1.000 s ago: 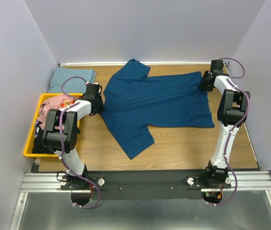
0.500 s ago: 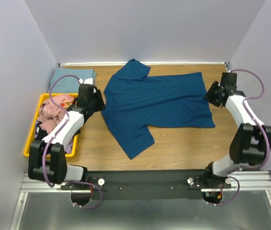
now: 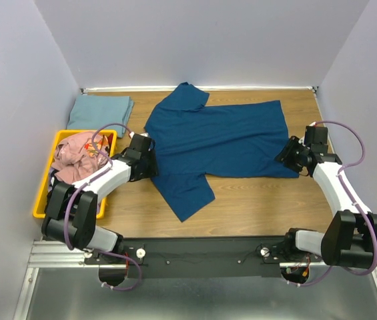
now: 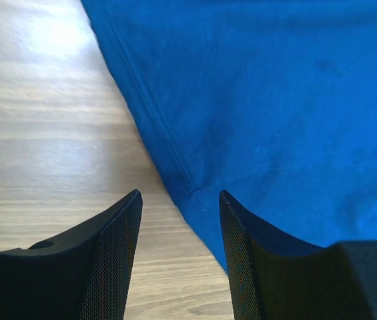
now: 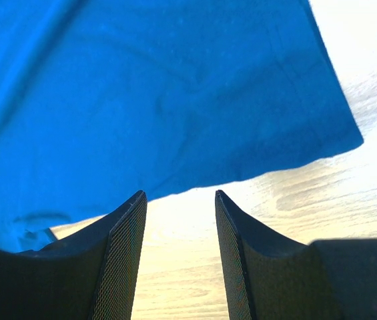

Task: Fold and stack the t-shirts
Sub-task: Fold the tshirt

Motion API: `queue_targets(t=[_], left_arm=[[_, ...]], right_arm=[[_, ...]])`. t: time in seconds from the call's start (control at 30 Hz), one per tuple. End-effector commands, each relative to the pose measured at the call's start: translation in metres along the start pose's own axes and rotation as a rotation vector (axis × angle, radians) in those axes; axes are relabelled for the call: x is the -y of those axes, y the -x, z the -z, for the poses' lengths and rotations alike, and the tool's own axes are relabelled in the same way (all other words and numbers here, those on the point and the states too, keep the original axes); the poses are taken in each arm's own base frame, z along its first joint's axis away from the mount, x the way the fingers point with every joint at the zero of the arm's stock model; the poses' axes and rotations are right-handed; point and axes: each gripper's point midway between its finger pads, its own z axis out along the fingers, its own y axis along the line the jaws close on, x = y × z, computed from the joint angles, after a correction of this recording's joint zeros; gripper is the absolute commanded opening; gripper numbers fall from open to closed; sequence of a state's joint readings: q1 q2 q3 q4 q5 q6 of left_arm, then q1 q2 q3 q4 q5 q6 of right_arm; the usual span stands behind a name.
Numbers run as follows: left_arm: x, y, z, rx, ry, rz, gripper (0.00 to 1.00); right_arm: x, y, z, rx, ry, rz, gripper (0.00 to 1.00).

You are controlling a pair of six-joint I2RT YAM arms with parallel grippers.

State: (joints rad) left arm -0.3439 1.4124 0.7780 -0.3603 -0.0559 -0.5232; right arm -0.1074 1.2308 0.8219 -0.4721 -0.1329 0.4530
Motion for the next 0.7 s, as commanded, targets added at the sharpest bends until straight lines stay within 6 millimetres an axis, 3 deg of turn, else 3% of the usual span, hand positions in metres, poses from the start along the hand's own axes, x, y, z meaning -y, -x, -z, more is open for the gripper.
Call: queue_targets(t=[0.0,0.33,0.57,0.67], left_arm=[[-0.002,-0.005,-0.010,-0.035,0.057,0.009,0.54],[-0.008,-0.013,-0.020,-0.079,0.124,-0.003,0.42],[-0.005,-0.021,-0.022,-0.090,0.132,-0.011,0.41],[-0.007,-0.022,-0.023,-0.095,0.141,-0.011,0.30]], right_arm=[[-0.003,-0.011,0.003,-0.020,0.027,0.000,0.53],[-0.004,-0.013,0.004,-0.021,0.036,0.007,0.54],[-0.006,-0.002,0.009,0.019,0.030,0.012,0.54],[-0.003,-0.004,0.008,0.015,0.018,0.010,0.54]])
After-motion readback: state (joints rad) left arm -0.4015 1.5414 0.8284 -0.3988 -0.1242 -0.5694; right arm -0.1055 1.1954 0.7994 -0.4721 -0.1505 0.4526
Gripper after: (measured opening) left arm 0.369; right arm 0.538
